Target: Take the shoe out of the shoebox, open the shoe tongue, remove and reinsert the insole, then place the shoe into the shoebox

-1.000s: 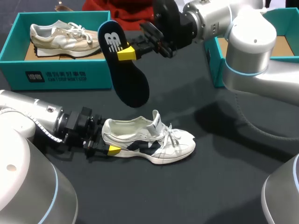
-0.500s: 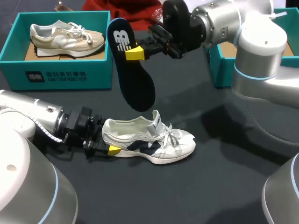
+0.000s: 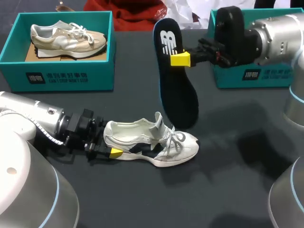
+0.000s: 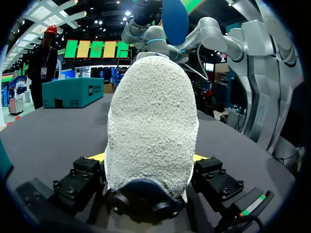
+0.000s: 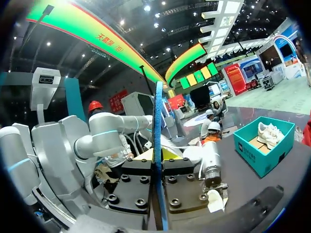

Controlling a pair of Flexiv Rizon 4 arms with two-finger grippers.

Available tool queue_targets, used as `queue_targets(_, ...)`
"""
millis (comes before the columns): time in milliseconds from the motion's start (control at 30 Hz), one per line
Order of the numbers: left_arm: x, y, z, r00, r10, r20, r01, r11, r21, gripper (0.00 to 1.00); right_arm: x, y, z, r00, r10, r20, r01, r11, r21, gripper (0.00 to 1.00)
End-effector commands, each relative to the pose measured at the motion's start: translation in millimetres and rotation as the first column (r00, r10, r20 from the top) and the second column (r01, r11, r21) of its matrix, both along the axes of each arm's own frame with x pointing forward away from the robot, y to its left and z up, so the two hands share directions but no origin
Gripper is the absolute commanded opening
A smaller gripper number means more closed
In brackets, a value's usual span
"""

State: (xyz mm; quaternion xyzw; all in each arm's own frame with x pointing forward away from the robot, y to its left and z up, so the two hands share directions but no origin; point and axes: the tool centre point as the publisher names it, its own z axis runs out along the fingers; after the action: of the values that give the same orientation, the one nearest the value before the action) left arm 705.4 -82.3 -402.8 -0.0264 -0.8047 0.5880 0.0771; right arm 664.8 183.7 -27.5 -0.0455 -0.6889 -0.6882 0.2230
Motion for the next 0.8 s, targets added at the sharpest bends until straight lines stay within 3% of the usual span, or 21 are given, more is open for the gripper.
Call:
queue_targets(33, 0.1, -1, -3, 1.000, 0.000, -0.001, 0.000, 1.000, 0.001, 0.00, -35.9, -14, 10, 0.981, -0.194, 0.016, 0.194, 0.978, -0.070, 0.00)
queue_targets(233, 0.1, -1, -3, 1.000, 0.000, -0.001, 0.000, 1.000, 0.001, 0.00, -35.9, -14, 10, 0.981, -0.194, 0.016, 0.194, 0.978, -0.070, 0.00)
queue_targets(800, 0.1, -1, -3, 1.000, 0.000, -0.001, 0.000, 1.000, 0.001, 0.00, -80.0, -33, -1, 0.925, -0.379, 0.010, 0.378, 0.920, -0.099, 0.00)
